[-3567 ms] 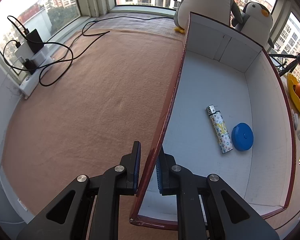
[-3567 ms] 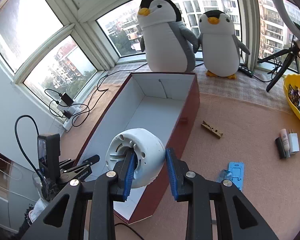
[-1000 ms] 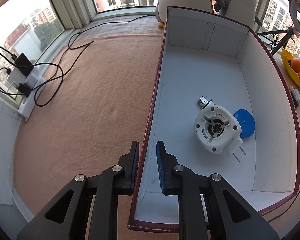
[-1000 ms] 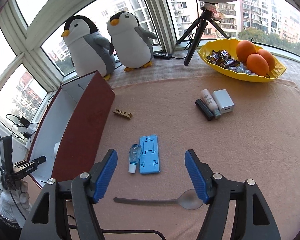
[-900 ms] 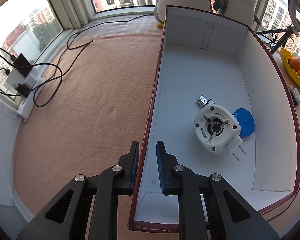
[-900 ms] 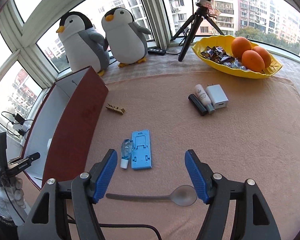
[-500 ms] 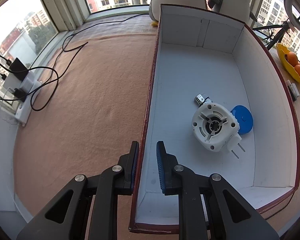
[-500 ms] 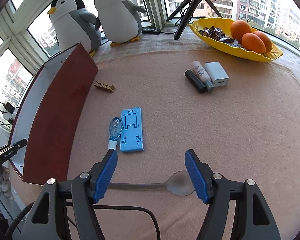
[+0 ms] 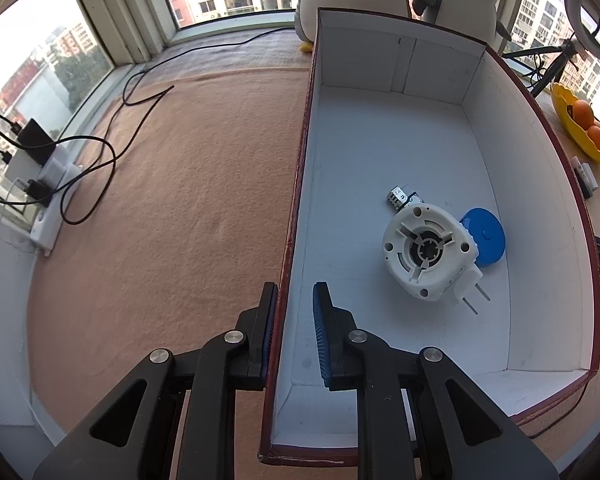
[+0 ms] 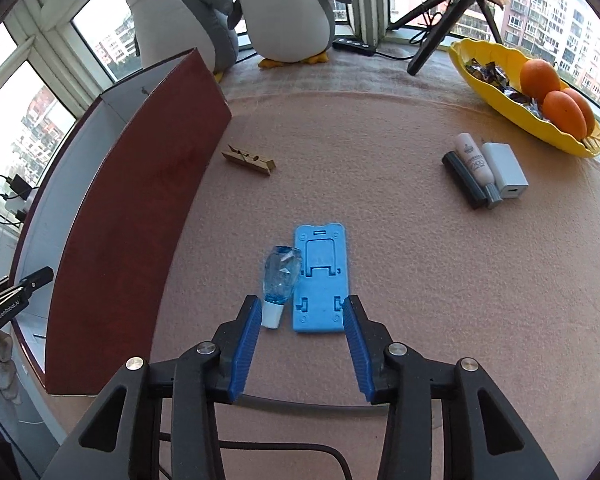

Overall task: Organize rigid objects
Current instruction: 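Move the right gripper to the clear spray bottle and grasp it, then carry the spray bottle with the right gripper over the box and release it, then move the right gripper to the blue phone stand and grasp it, then carry the blue phone stand with the right gripper into the box and release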

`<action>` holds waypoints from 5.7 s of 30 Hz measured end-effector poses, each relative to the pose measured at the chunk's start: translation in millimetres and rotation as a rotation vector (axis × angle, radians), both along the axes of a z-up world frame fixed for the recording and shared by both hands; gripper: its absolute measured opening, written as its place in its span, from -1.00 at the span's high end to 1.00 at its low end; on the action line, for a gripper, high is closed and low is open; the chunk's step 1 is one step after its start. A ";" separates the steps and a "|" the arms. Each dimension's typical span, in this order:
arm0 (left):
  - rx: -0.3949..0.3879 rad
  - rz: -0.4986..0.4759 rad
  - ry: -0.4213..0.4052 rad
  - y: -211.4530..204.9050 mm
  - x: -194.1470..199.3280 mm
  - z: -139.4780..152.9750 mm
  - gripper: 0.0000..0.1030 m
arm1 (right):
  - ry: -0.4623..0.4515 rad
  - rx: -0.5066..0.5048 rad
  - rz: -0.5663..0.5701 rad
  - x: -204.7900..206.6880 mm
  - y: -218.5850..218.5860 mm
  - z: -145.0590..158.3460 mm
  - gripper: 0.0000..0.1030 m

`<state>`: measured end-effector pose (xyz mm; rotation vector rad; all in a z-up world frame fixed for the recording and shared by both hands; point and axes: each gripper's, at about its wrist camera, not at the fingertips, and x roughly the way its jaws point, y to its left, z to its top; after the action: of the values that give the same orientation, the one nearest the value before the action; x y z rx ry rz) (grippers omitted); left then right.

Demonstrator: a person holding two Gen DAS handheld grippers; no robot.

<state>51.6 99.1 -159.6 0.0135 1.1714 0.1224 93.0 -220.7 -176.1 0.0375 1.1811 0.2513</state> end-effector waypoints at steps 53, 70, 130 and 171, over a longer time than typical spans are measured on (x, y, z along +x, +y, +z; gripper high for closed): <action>-0.028 0.134 -0.052 11.4 -7.3 2.6 0.81 | -0.190 0.008 0.234 -1.7 75.1 67.8 0.60; -0.048 0.180 -0.064 13.0 -9.0 2.4 0.81 | -0.238 0.087 0.432 -29.9 144.2 94.5 0.60; -0.004 0.016 0.015 -1.9 1.1 2.0 0.67 | 0.076 0.037 -0.067 25.6 -8.9 -5.1 0.05; -0.036 0.068 -0.031 3.2 -4.7 5.4 0.68 | -0.162 -0.009 0.068 7.3 40.5 62.3 0.37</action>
<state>46.9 102.3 -154.2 -0.0597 1.1434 0.1613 100.4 -180.1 -113.8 -0.0310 1.0229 0.3032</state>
